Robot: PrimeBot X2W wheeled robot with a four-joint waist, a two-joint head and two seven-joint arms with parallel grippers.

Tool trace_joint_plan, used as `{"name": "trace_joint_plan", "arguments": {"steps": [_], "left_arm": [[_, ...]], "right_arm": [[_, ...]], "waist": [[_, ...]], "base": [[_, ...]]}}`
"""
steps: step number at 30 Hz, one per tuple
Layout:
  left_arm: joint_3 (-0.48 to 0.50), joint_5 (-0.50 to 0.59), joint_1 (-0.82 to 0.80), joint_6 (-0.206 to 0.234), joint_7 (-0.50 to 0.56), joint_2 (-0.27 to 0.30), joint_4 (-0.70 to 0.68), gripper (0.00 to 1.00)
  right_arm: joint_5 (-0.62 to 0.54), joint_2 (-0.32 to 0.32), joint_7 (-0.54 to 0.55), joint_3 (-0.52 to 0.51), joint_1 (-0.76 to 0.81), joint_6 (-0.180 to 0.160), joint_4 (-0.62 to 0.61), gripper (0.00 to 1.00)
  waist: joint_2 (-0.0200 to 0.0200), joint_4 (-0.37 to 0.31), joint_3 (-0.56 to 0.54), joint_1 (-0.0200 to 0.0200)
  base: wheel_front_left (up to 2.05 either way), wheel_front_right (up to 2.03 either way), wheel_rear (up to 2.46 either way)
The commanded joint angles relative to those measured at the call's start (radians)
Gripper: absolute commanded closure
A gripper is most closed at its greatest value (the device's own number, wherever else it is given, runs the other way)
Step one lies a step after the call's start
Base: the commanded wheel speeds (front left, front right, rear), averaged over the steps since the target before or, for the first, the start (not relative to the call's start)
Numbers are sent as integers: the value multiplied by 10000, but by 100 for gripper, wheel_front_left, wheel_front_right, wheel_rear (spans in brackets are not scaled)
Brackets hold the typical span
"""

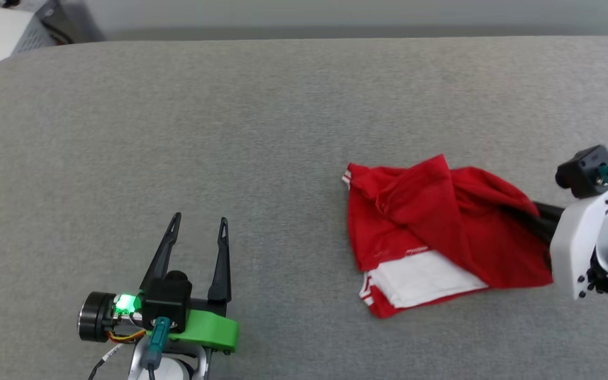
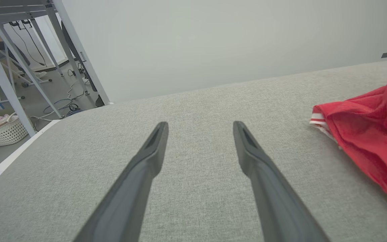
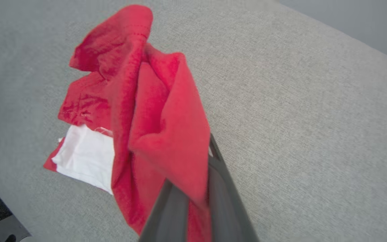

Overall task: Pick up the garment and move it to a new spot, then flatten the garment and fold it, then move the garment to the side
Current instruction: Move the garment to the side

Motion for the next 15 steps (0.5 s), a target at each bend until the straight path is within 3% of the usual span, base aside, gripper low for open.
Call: {"name": "trace_joint_plan", "arguments": {"steps": [1, 9, 15], "left_arm": [[39, 8, 47, 17, -59, 2, -46, 0], [121, 87, -162, 39, -59, 115, -213, 0], [202, 178, -485, 47, -59, 321, -477, 0]], "right_arm": [[-127, -93, -24, -57, -248, -7, -173, 100], [-369, -428, 115, -601, -539, -7, -553, 100], [-496, -798, 216, -1288, -794, -7, 7, 100]], "waist": [[-1, -674, -80, 0], [-1, -1678, 343, 0], [-1, -1888, 1110, 0]], "base": [[0, 0, 0], [0, 0, 0], [0, 0, 0]]}}
